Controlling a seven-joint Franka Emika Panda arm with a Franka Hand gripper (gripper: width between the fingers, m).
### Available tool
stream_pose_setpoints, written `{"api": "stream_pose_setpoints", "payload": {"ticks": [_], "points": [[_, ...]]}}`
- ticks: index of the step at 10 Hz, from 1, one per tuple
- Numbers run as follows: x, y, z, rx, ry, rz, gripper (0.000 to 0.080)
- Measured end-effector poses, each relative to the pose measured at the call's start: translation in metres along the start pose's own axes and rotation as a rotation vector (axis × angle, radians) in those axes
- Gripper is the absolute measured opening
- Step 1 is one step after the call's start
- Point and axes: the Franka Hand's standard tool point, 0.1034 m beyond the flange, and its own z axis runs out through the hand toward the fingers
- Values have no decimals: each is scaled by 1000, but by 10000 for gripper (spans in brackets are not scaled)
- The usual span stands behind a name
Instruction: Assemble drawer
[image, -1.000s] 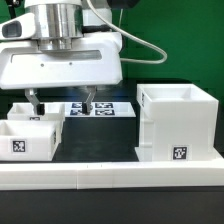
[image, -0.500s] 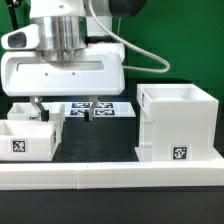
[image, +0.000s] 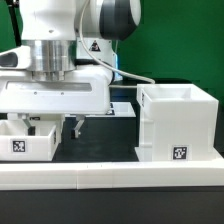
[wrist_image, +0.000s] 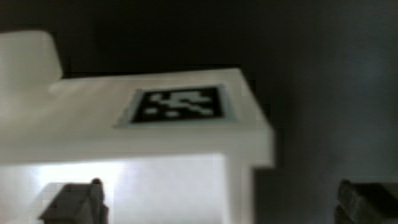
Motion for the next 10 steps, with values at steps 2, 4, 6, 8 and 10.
{"api": "stream_pose_setpoints", "payload": {"ticks": [2,4,6,8,10], "points": [[-2,-1,6,-6,2,-16,649],[-2,-2,7,-6,0,-25,649],[-3,0,7,-6,0,-21,527],[-3,0,7,-6,0,-22,241],[-2,-3,7,-3,0,-26,108]]}}
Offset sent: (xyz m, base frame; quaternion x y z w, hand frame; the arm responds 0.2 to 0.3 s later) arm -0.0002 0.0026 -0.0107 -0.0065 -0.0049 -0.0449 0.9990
